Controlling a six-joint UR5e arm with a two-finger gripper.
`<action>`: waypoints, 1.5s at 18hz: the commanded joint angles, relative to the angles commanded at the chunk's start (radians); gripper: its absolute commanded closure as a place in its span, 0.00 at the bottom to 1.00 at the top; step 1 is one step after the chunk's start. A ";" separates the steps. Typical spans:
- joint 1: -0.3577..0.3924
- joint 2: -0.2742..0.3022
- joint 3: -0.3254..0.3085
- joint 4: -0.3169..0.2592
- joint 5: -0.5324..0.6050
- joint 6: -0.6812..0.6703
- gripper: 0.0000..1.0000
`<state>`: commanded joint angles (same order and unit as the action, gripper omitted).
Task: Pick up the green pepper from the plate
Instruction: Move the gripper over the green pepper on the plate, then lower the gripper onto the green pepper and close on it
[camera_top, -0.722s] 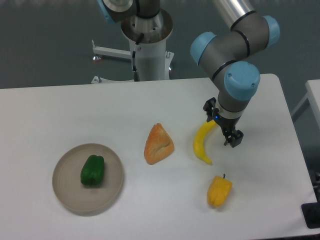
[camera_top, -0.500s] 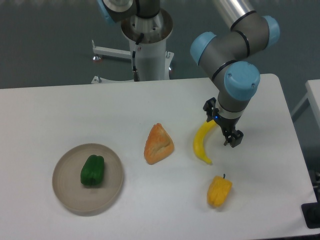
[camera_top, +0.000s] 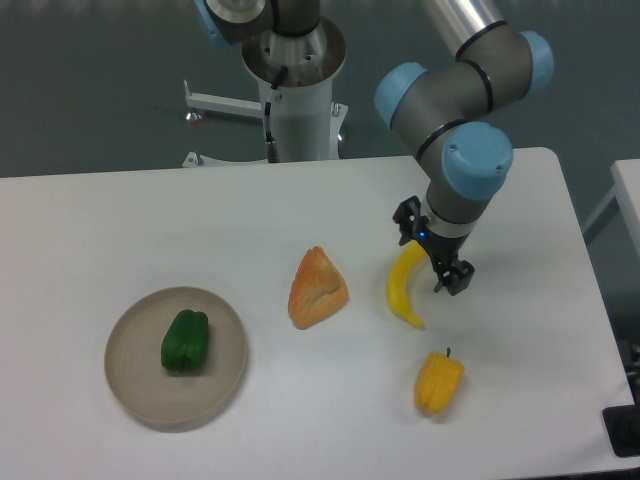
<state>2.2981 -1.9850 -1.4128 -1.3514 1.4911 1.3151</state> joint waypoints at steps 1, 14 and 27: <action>-0.025 0.000 -0.002 0.000 0.000 -0.060 0.00; -0.305 -0.015 -0.003 0.060 0.000 -0.706 0.00; -0.402 -0.115 0.002 0.274 -0.110 -1.039 0.00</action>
<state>1.8960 -2.1000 -1.4113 -1.0770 1.3806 0.2762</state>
